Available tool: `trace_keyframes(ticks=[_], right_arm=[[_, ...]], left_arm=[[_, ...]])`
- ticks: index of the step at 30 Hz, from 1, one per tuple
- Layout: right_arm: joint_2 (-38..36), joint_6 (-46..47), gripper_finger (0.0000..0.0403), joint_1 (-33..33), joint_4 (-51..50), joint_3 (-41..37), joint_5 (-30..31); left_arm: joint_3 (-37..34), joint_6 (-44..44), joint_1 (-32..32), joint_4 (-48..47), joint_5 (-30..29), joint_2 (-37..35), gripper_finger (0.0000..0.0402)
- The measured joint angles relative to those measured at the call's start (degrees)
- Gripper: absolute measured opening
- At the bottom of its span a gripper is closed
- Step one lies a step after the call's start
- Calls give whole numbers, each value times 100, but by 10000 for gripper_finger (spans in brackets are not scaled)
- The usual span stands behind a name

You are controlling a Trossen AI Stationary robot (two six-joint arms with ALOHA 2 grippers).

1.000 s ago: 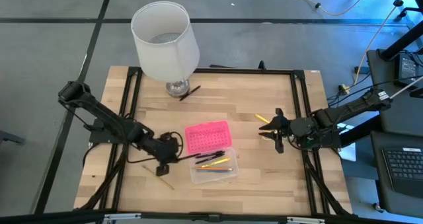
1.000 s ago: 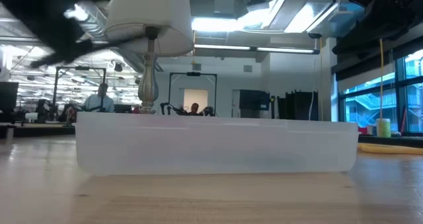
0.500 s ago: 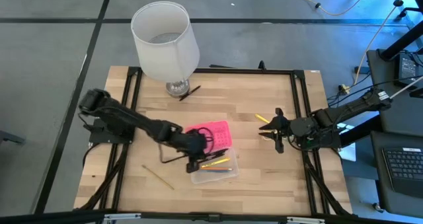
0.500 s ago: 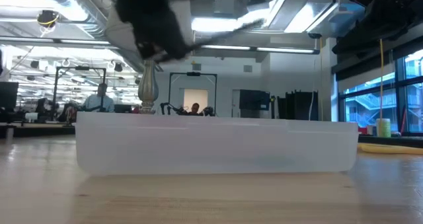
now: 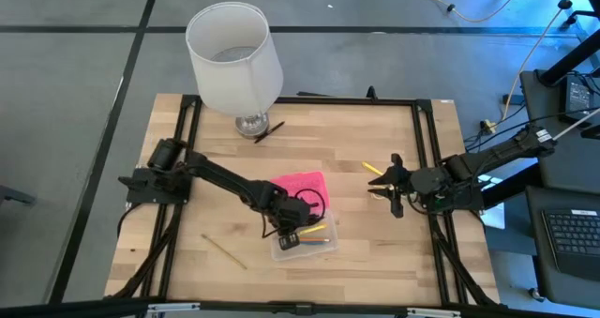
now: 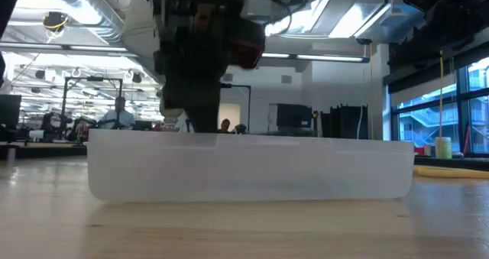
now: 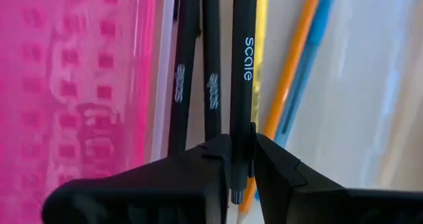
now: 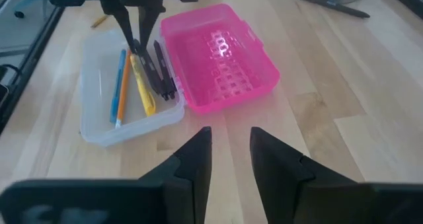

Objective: Pick & place school supplies into a supply box
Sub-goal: Put the black pen into the transparent supply box

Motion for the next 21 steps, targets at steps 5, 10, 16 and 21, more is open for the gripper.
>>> trace_keyframes(ticks=[5,10,16,21], right_arm=[[0,2,108,0,-57,0,0],[0,2,108,0,-59,0,-3],[0,2,108,0,-59,0,-3],[0,4,108,0,-57,0,0]], left_arm=[[0,-265,-4,-137,48,137,42],[2,-265,-2,-129,50,126,51],[2,-268,-2,-117,62,124,60],[2,-352,-2,-113,62,124,62]])
